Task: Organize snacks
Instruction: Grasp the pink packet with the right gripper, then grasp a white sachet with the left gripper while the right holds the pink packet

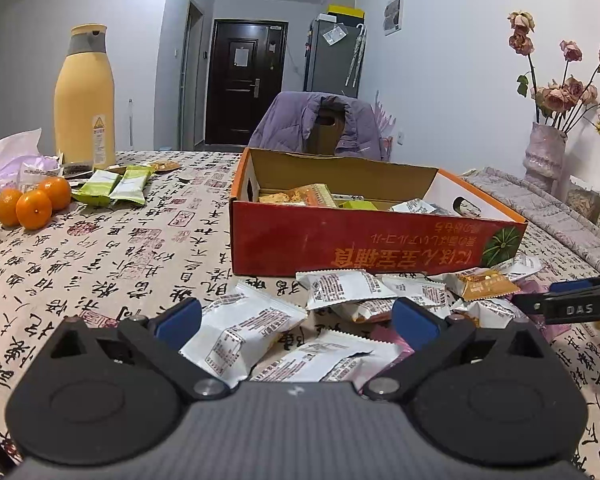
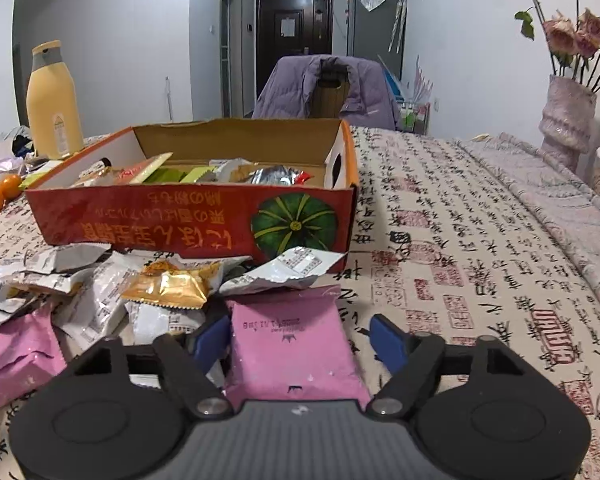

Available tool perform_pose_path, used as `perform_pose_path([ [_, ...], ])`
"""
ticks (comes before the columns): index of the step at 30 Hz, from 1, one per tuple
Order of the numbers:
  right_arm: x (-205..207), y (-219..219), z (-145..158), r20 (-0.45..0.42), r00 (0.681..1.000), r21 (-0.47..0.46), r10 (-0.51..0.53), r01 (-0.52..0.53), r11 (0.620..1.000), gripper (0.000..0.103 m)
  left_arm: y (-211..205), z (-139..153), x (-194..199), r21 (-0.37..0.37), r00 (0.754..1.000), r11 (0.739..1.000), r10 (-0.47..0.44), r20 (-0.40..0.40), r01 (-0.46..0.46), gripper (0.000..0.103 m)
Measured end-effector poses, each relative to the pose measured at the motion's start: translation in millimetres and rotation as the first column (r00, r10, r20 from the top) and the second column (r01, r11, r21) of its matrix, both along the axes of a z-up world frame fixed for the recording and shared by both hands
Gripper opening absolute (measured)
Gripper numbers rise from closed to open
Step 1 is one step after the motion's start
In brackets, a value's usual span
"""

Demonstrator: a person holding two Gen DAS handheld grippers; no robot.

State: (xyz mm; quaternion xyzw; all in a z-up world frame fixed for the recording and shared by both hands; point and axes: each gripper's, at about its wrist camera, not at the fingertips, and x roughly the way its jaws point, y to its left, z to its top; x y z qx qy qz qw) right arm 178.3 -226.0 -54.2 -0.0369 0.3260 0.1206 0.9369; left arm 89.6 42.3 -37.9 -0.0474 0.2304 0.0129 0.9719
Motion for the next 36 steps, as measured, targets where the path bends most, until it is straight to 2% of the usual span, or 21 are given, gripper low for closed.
perform_pose_path([
  [2, 1, 3, -5, -0.011, 1.000, -0.011, -0.001, 0.001, 1.000, 0.067, -1, 0, -1, 0.005, 1.000, 1.000, -0.004, 0.004, 0.004, 0.103],
  [10, -12, -3, -5, 0.006, 1.000, 0.025, -0.006, 0.005, 1.000, 0.061, 0, -1, -2, -0.002, 1.000, 1.000, -0.005, 0.006, 0.005, 0.103],
  [21, -61, -18, 20, 0.152, 0.988, 0.087, -0.040, 0.027, 0.996, 0.061, 0, 0, -1, 0.001, 1.000, 1.000, 0.010, -0.013, -0.010, 0.103],
  [28, -73, -23, 31, 0.193, 0.980, 0.106, -0.048, 0.028, 0.994, 0.061, 7, 10, -2, 0.021, 0.999, 0.999, 0.029, -0.032, -0.028, 0.103],
  [36, -72, -23, 30, 0.189, 0.981, 0.118, -0.051, 0.029, 0.993, 0.061, 23, 10, 21, 0.093, 0.988, 0.995, 0.040, -0.152, -0.026, 0.103],
])
